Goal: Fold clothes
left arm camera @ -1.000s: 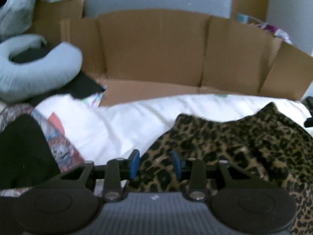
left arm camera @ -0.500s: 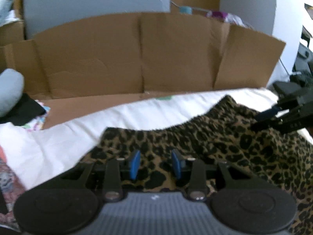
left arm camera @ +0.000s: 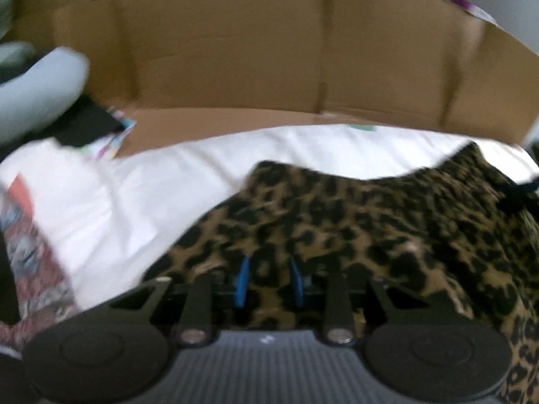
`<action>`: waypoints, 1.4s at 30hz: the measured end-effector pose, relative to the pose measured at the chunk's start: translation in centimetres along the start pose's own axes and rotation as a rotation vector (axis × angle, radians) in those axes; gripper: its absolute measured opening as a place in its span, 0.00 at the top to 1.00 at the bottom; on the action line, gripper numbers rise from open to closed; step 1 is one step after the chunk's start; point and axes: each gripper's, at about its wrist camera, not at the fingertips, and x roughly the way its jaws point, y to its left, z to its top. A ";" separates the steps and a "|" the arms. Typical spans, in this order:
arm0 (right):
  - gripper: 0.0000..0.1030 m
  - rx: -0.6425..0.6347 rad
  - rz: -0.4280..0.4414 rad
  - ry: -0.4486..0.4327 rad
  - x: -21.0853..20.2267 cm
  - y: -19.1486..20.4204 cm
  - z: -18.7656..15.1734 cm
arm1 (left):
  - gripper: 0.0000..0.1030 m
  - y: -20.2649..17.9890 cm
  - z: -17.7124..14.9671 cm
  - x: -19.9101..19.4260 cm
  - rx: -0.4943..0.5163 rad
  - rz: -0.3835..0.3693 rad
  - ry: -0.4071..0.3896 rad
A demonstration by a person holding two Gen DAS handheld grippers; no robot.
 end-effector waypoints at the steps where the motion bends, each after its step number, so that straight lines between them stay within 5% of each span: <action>1: 0.59 0.010 -0.001 -0.002 -0.1 -0.2 -0.1 | 0.73 0.2 0.0 -0.3 -0.009 0.006 -0.008; 7: 0.59 -0.011 0.063 -0.081 -1.4 0.7 0.3 | 0.75 -0.9 0.7 -2.1 0.011 -0.080 -0.104; 12: 0.59 -0.052 0.095 -0.058 0.3 2.7 1.1 | 0.71 -3.0 1.3 -0.6 0.052 -0.164 -0.093; 24: 0.56 -0.054 0.059 -0.006 3.0 2.4 1.3 | 0.69 -3.8 1.4 2.7 0.057 -0.126 -0.016; 28: 0.55 -0.046 0.031 0.008 2.4 2.6 1.2 | 0.70 -3.9 1.5 1.5 0.024 -0.108 -0.008; 32: 0.54 0.015 0.035 -0.023 0.0 2.1 0.5 | 0.51 -4.5 0.8 -1.0 0.065 -0.080 -0.048; 37: 0.54 0.043 0.047 -0.058 -3.5 1.9 -1.6 | 0.52 -5.6 -1.2 -4.4 0.123 -0.119 -0.091; 42: 0.53 0.089 0.053 -0.015 -5.5 1.8 -4.6 | 0.52 -6.9 -3.4 -5.0 0.084 -0.123 -0.019</action>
